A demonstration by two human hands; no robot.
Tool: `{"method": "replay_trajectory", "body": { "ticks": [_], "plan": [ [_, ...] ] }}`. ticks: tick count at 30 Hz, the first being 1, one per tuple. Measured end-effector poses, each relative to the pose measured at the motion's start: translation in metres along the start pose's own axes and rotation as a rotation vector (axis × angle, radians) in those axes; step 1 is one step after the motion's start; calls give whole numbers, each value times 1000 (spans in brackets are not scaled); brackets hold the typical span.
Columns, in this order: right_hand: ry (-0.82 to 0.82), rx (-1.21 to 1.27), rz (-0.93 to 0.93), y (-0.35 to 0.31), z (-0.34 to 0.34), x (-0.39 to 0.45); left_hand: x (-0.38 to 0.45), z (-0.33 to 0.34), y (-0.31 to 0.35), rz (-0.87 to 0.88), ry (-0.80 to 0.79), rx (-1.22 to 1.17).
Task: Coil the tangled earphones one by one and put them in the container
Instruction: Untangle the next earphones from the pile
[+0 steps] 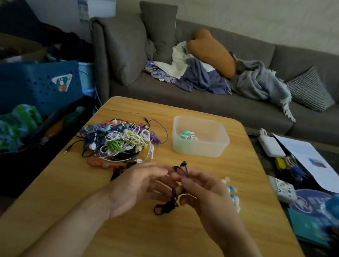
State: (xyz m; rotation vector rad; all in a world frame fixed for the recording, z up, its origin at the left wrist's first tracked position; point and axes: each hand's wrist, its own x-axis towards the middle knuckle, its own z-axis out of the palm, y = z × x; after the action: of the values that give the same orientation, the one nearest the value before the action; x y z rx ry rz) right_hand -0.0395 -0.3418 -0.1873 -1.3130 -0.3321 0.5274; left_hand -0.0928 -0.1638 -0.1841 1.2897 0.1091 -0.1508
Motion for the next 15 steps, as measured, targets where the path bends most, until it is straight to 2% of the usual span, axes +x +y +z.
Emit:
{"method": "replay_trajectory", "body": {
  "ticks": [3, 6, 15],
  "plan": [
    [-37, -220, -48, 5, 3, -12, -3, 5, -8, -5, 60, 129],
    [-16, -381, -44, 9, 6, -12, -1, 6, -15, 13, 164, 159],
    [-113, -669, -12, -2, -3, -10, 6, 17, -23, 150, 291, -147]
  ]
}}
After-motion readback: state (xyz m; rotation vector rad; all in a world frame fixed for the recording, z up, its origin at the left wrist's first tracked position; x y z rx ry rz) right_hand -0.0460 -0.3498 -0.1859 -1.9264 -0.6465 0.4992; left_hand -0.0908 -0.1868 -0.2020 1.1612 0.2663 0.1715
